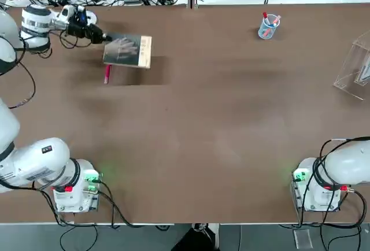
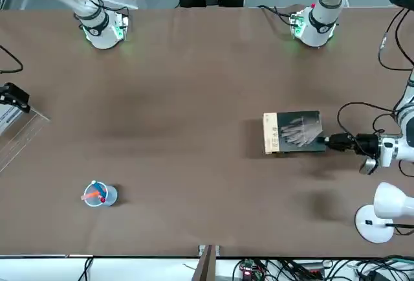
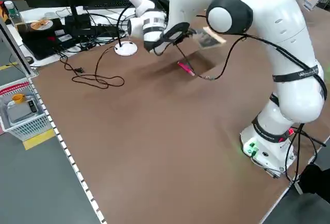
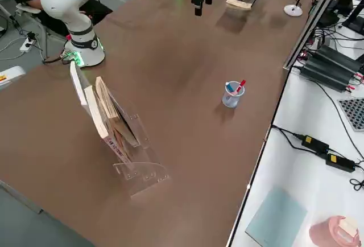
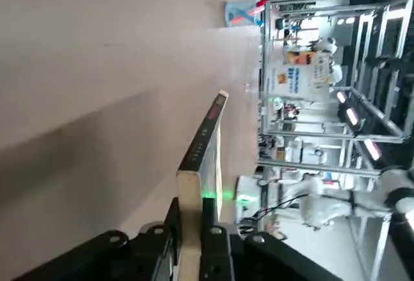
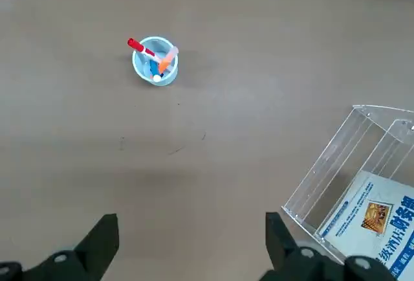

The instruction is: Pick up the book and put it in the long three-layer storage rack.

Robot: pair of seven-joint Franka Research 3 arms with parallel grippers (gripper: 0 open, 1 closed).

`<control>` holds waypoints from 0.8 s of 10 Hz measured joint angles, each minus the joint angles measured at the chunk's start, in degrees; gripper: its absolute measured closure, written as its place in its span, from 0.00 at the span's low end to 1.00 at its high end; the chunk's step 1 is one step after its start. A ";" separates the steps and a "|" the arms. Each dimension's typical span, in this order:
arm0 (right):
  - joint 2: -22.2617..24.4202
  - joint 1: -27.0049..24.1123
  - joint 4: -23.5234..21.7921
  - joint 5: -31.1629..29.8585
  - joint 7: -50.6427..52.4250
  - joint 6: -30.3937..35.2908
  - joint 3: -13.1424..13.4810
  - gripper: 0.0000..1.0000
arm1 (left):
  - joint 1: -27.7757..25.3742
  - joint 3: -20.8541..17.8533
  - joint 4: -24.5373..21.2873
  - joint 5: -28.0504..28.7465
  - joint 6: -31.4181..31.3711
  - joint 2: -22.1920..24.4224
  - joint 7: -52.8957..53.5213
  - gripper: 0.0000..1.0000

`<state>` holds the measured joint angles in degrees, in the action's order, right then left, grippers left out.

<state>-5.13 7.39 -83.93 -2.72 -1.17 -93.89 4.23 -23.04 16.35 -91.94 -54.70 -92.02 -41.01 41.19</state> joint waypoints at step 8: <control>0.00 0.04 -0.01 0.00 0.00 0.00 -0.13 0.00 | 3.07 11.67 3.78 -7.21 -7.52 0.65 -15.49 1.00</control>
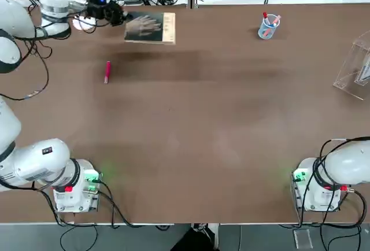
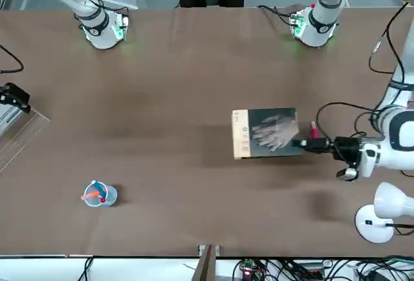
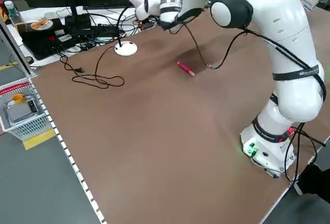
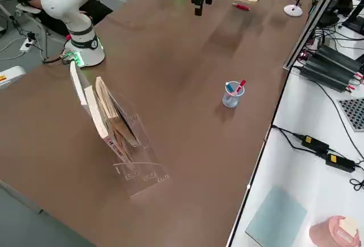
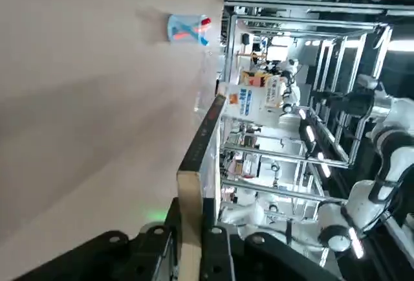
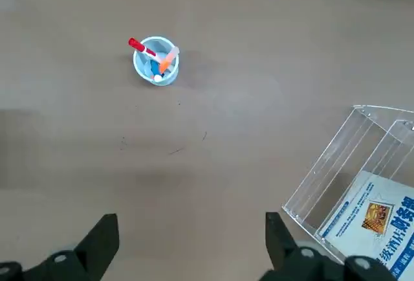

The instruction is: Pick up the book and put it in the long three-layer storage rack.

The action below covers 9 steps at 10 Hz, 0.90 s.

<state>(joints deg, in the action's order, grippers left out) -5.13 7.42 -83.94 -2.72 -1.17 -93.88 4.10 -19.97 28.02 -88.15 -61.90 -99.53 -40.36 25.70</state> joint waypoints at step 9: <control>0.00 0.23 -0.26 0.00 -0.01 0.02 -0.32 0.00 | 2.40 13.63 0.27 -0.47 -16.95 0.01 -11.56 1.00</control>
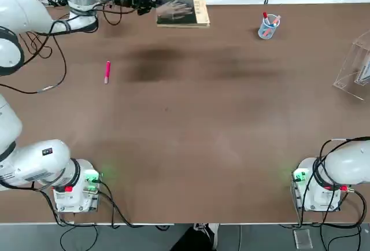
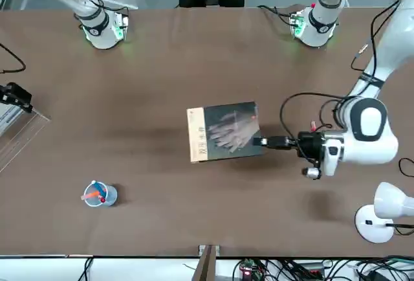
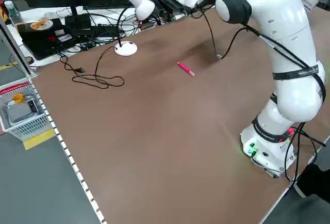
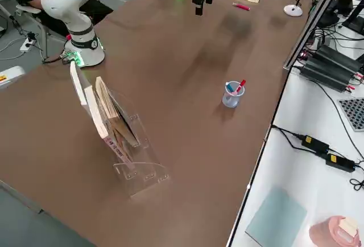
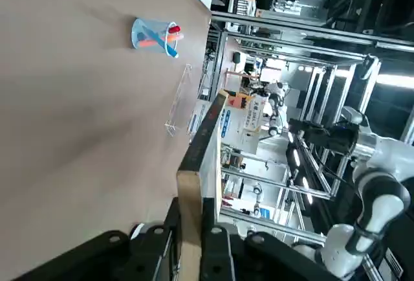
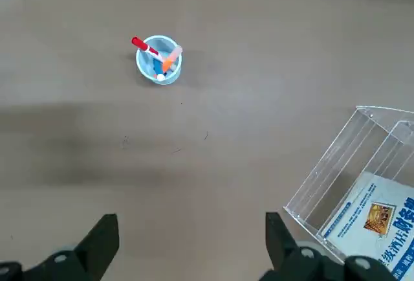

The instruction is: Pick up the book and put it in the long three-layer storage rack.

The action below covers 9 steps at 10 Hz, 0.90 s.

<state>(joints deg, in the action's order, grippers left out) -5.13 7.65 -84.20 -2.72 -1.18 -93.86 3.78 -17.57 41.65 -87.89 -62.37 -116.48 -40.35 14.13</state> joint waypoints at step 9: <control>-0.23 -2.31 -1.14 11.63 1.72 -0.41 0.49 0.00 | 11.83 1.40 2.28 -0.03 -10.76 -0.06 -0.85 1.00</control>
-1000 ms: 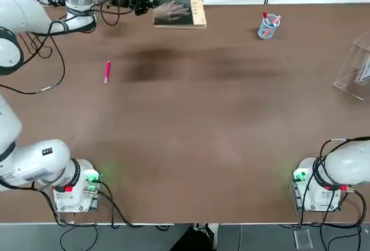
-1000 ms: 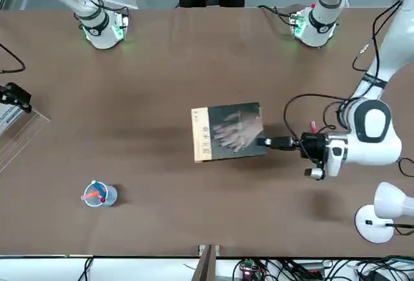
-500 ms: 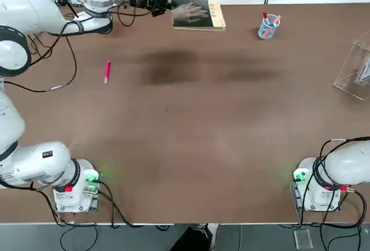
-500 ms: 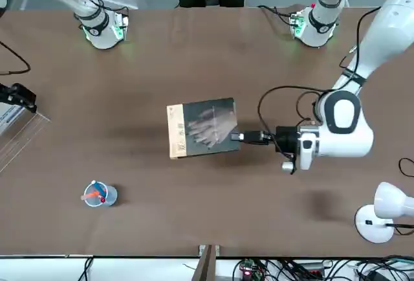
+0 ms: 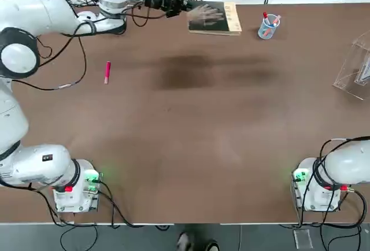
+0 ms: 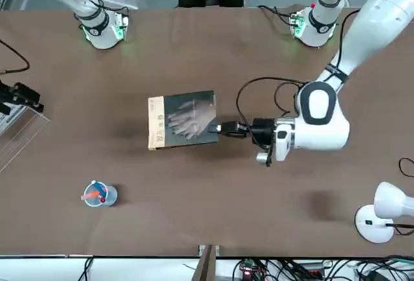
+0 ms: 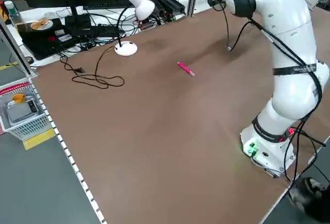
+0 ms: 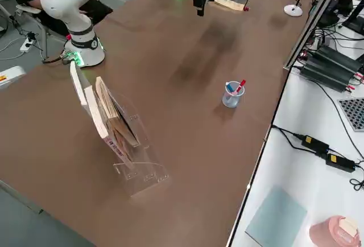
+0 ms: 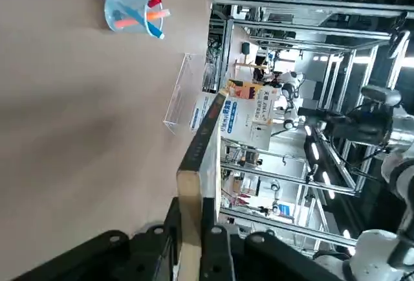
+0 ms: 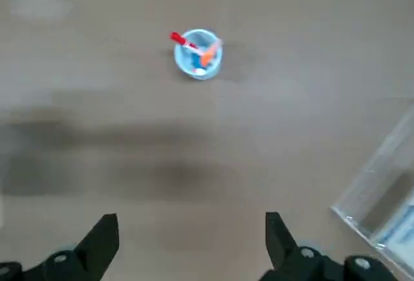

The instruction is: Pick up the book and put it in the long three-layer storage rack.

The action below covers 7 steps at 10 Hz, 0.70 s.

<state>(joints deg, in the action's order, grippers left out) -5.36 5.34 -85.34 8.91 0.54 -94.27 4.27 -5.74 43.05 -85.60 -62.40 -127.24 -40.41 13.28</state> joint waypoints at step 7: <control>-3.72 -9.74 -1.91 17.20 16.28 0.71 0.22 0.00 | 8.69 -0.03 2.25 -1.68 -9.63 -1.83 -0.19 1.00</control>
<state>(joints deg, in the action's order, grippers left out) -9.08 -4.40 -87.26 26.11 16.82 -93.56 4.49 2.94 43.02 -83.35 -64.08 -136.88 -42.23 13.09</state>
